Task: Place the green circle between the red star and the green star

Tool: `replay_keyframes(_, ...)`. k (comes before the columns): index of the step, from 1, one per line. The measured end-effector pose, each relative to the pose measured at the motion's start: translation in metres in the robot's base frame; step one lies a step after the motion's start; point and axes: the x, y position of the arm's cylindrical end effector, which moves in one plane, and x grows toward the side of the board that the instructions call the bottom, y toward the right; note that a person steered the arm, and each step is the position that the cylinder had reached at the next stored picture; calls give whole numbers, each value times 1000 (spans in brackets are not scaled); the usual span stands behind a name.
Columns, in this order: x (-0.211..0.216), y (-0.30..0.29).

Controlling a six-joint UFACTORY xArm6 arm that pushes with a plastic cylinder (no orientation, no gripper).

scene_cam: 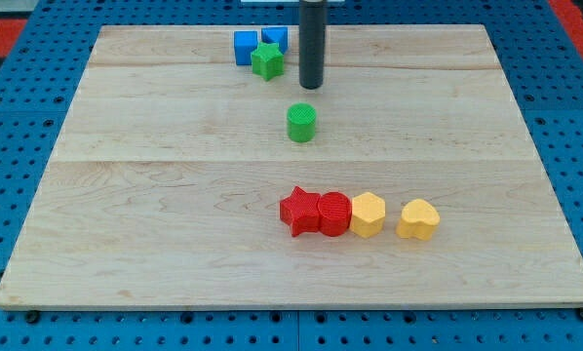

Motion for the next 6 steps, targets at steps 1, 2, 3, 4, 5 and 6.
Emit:
replay_keyframes(1, 32, 1)
replay_keyframes(2, 71, 0)
replay_keyframes(3, 99, 0)
replay_keyframes(4, 92, 3)
replay_keyframes(5, 75, -2)
replay_keyframes(6, 70, -10)
